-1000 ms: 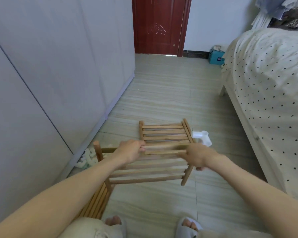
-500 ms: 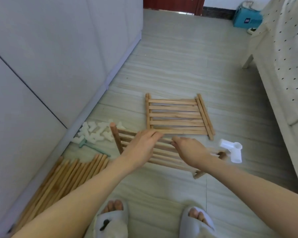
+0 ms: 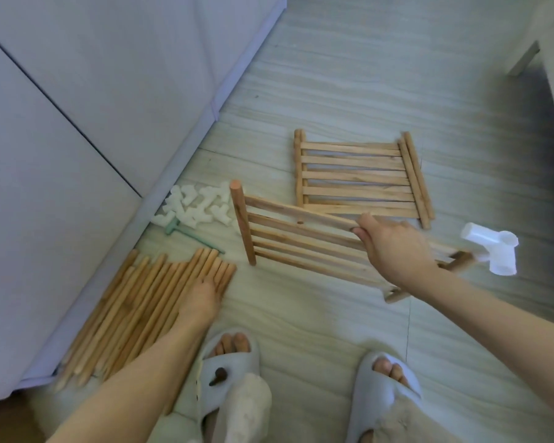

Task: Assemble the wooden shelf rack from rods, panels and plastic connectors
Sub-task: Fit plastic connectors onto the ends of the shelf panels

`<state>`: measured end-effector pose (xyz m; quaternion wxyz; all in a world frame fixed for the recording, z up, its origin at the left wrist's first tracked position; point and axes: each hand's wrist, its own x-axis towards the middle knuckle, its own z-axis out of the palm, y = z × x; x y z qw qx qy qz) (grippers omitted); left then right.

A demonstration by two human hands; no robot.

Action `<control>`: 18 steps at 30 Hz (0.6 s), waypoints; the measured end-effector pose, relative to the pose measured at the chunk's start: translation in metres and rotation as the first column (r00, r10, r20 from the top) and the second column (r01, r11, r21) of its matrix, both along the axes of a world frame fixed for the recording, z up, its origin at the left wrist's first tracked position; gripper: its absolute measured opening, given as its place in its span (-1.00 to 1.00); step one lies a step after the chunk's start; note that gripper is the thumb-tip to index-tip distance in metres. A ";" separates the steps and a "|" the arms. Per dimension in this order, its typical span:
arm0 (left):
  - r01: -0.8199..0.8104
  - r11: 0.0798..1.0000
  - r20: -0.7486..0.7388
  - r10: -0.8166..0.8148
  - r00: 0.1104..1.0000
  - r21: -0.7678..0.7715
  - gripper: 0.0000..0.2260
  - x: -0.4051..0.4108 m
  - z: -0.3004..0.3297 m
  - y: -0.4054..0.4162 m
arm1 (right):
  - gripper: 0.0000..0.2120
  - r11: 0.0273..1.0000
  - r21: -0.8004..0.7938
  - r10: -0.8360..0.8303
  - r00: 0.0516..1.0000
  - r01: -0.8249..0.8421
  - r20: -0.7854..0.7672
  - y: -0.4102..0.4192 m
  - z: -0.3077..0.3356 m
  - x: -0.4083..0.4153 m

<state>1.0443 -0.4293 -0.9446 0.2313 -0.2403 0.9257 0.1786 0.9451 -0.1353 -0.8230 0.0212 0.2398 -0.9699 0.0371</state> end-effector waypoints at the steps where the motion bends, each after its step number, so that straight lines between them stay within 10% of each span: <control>1: -0.011 1.000 0.029 0.012 1.000 -0.016 -0.76 0.000 -0.008 -0.002 | -0.78 1.000 -0.022 0.004 1.000 -0.004 0.006 0.000 -0.001 0.002; 11: 0.194 0.963 0.161 -0.165 0.973 -0.188 -0.73 -0.003 -0.040 0.012 | -0.80 0.996 -0.050 0.064 0.987 -0.071 -0.144 0.000 -0.007 0.012; 18: 0.139 0.974 -0.278 -0.086 0.957 0.177 -0.74 0.012 0.014 -0.010 | -0.81 0.999 0.001 0.049 0.998 -0.049 -0.040 0.001 -0.006 0.008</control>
